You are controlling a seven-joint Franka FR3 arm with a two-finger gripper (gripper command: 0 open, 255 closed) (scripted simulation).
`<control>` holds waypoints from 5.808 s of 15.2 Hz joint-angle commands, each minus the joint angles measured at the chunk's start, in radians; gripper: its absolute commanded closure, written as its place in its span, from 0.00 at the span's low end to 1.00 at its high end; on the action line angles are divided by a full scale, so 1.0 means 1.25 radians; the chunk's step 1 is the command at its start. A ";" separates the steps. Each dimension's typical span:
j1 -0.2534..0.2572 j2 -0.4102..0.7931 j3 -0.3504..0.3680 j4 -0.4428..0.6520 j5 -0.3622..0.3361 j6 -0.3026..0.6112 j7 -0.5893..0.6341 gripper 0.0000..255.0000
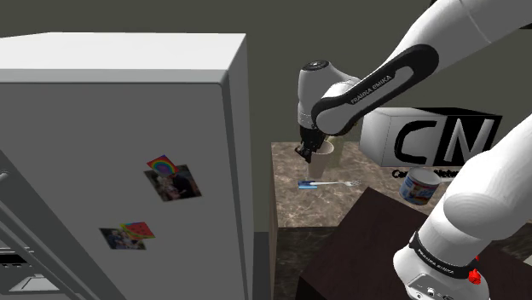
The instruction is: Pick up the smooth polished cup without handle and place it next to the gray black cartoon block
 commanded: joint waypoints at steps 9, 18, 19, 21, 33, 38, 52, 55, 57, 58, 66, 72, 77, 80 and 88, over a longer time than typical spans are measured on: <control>0.012 -0.077 -0.008 0.050 0.036 -0.123 -0.043 1.00; 0.019 -0.124 -0.013 0.110 0.054 -0.228 -0.069 1.00; 0.019 -0.128 -0.014 0.118 0.055 -0.240 -0.072 1.00; 0.020 -0.136 -0.015 0.133 0.058 -0.262 -0.077 1.00; 0.022 -0.165 -0.018 0.239 0.070 -0.394 -0.103 1.00; 0.022 -0.168 -0.019 0.289 0.072 -0.448 -0.112 1.00; -0.036 -0.134 -0.133 0.368 0.031 -0.464 -0.271 1.00; -0.056 -0.107 -0.175 0.390 0.021 -0.449 -0.327 1.00; -0.069 -0.085 -0.202 0.410 0.016 -0.439 -0.364 1.00; -0.076 -0.073 -0.215 0.421 0.014 -0.434 -0.383 1.00; -0.125 0.051 -0.318 0.543 0.029 -0.405 -0.538 1.00; -0.167 0.176 -0.384 0.677 0.077 -0.399 -0.660 1.00; -0.213 0.289 -0.421 0.795 0.133 -0.402 -0.752 1.00; -0.212 0.287 -0.421 0.761 0.132 -0.370 -0.748 1.00; -0.212 0.292 -0.420 0.681 0.131 -0.285 -0.741 1.00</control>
